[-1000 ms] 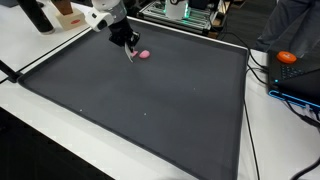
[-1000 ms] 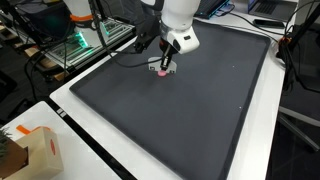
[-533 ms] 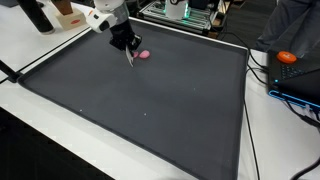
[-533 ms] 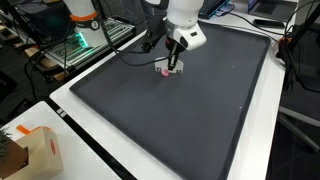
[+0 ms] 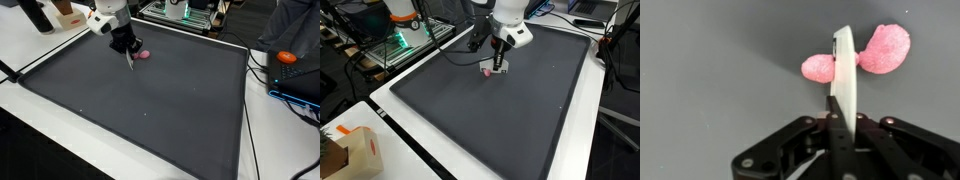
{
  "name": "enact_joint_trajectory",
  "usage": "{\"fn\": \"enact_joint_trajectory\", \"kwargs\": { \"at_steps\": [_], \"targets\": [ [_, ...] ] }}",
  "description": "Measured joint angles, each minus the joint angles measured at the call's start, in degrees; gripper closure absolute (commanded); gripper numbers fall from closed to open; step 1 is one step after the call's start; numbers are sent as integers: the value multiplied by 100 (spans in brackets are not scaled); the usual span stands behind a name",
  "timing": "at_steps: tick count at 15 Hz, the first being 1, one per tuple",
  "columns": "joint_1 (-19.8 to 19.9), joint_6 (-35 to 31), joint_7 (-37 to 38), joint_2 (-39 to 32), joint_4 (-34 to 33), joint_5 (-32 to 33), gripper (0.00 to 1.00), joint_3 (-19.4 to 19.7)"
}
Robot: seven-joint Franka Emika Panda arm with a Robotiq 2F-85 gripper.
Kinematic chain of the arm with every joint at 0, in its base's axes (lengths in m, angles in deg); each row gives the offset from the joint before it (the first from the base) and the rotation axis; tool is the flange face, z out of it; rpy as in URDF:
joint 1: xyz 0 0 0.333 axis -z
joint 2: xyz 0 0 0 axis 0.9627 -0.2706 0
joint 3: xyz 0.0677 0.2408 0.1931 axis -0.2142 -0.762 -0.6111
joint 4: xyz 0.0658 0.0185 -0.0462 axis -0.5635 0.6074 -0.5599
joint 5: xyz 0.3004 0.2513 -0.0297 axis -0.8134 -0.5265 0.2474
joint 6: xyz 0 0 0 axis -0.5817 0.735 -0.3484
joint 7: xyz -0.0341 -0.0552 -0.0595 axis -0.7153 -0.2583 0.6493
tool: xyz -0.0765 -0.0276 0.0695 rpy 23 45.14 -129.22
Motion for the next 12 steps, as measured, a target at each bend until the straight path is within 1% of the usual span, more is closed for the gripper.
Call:
{"fn": "enact_joint_trajectory", "kwargs": {
  "at_steps": [12],
  "targets": [
    [97, -36, 7, 152, 256, -11, 99, 36]
  ]
}}
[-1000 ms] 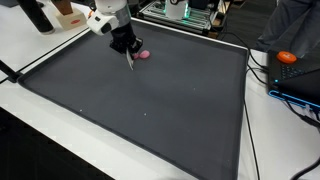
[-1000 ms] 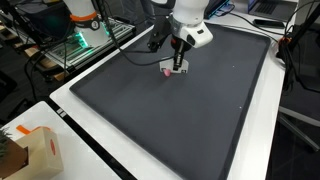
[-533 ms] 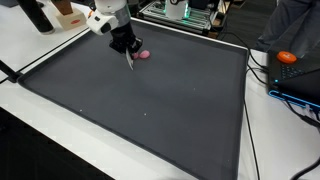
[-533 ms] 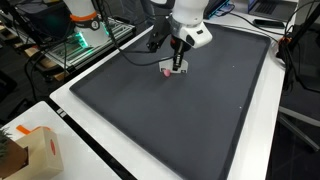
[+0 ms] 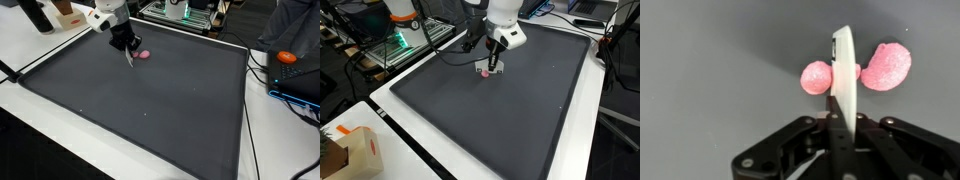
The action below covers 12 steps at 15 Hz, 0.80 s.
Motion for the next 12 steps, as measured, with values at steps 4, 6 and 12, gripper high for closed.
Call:
{"fn": "enact_joint_trajectory", "kwargs": {
  "at_steps": [4, 6, 12],
  "targets": [
    [32, -19, 0, 60, 102, -15, 99, 22],
    [35, -49, -1, 78, 134, -31, 99, 25],
    [26, -41, -7, 61, 106, -31, 99, 13]
  ]
}}
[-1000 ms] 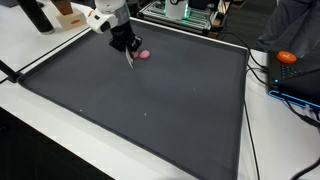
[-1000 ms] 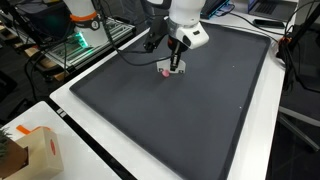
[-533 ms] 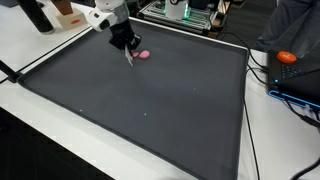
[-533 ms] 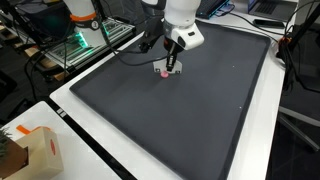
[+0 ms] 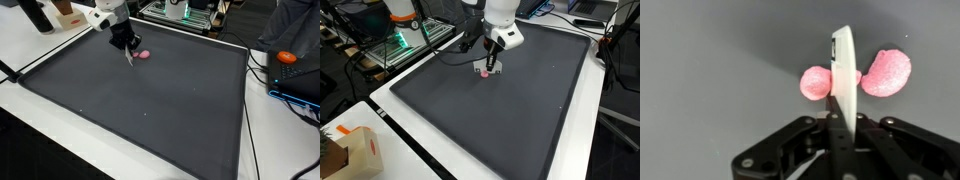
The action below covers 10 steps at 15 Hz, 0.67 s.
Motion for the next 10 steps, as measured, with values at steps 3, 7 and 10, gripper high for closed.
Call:
{"fn": "enact_joint_trajectory", "kwargs": {
  "at_steps": [3, 7, 10],
  "targets": [
    [-24, 7, 0, -50, -81, 2, 99, -14],
    [-93, 33, 5, -156, -261, 66, 99, -36],
    [-190, 32, 81, -245, -408, 207, 99, -37]
  ]
}}
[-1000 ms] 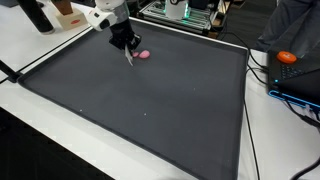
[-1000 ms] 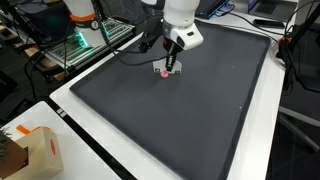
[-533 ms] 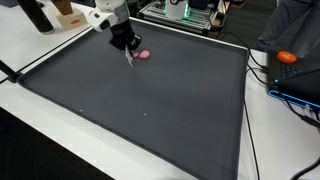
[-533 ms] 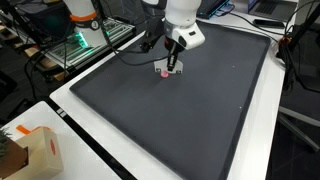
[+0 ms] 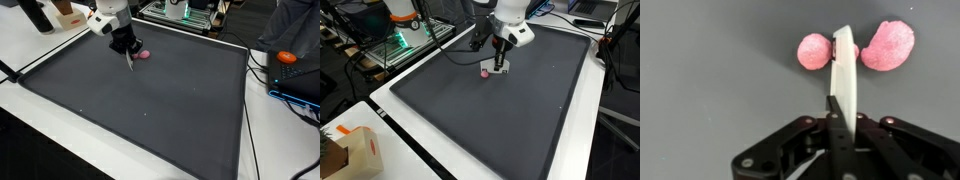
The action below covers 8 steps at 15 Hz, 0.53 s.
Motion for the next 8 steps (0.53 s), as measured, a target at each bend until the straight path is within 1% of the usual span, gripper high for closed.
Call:
{"fn": "enact_joint_trajectory", "kwargs": {
  "at_steps": [8],
  "targets": [
    [-339, -148, 789, -151, -226, 608, 99, 88]
  ]
}}
